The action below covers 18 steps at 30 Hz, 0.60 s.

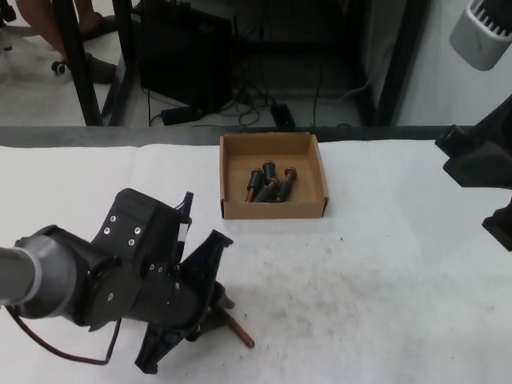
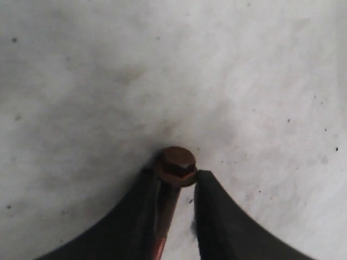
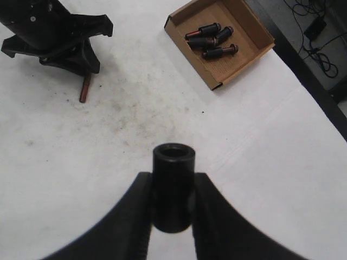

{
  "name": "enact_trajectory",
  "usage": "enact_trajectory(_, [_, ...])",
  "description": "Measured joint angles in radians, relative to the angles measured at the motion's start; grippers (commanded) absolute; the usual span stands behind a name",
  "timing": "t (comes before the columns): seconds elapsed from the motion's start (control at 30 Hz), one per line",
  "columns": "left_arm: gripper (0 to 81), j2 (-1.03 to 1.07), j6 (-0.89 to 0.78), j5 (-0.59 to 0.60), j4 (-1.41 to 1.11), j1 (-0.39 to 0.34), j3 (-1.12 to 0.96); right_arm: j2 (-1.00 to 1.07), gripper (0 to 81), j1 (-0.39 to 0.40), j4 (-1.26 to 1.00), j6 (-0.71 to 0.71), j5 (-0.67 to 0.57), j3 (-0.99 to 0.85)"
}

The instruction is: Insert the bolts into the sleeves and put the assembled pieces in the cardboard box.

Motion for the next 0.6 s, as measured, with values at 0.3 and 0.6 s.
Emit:
enact_trajectory(0.3, [0.8,-0.189,0.526,-0.016,-0.025,-0.009,0.021,0.011,0.2,0.000,0.000,0.029,-0.093,-0.002])
enact_trajectory(0.6, [0.8,-0.302,0.484,-0.032,0.016,0.024,0.021,0.054,0.2,0.000,0.001,0.068,-0.136,0.080])
